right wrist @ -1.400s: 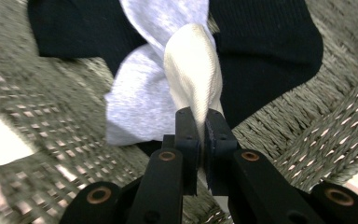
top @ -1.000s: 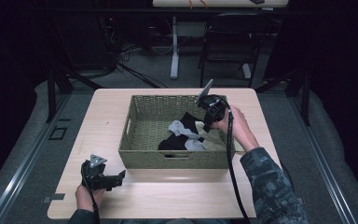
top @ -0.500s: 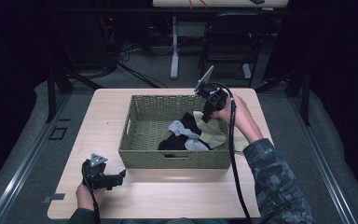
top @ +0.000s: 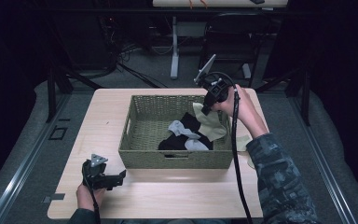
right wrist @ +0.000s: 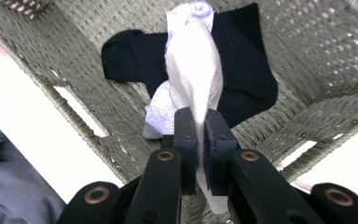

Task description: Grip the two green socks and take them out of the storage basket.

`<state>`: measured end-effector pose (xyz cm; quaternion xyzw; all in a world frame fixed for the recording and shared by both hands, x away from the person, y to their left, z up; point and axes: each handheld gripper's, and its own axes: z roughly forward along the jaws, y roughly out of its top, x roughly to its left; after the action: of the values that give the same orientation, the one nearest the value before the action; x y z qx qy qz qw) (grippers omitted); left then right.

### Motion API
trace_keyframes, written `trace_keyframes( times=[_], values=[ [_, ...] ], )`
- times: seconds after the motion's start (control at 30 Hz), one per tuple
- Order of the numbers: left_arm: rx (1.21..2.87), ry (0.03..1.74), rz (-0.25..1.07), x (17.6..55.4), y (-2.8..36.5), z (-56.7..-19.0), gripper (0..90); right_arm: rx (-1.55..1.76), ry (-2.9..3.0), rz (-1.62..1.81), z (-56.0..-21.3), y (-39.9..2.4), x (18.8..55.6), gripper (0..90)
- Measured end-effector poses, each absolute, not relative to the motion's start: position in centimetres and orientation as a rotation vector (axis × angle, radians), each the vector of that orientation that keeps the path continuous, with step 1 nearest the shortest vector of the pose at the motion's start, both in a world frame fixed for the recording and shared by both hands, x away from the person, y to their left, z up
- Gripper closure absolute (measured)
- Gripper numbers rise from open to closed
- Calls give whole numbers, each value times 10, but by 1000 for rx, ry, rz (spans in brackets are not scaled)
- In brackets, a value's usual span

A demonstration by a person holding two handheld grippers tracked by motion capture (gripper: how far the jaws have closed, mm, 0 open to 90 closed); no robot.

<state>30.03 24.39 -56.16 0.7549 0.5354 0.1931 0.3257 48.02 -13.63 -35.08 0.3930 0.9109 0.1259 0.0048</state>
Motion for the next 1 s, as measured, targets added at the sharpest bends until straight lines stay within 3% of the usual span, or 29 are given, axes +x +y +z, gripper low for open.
trace_keyframes(
  times=[0.4, 0.7, 1.0],
  values=[
    [1981, 1403, 506, 301, 244, -561, 0, 1241, 2796, 429, -316, -154, 474, 856],
    [1984, 1401, 504, 300, 244, -561, 0, 1314, 2700, 488, -291, -199, 462, 855],
    [1979, 1402, 505, 300, 243, -562, 0, 1391, 2639, 504, -289, -239, 456, 855]
  ],
)
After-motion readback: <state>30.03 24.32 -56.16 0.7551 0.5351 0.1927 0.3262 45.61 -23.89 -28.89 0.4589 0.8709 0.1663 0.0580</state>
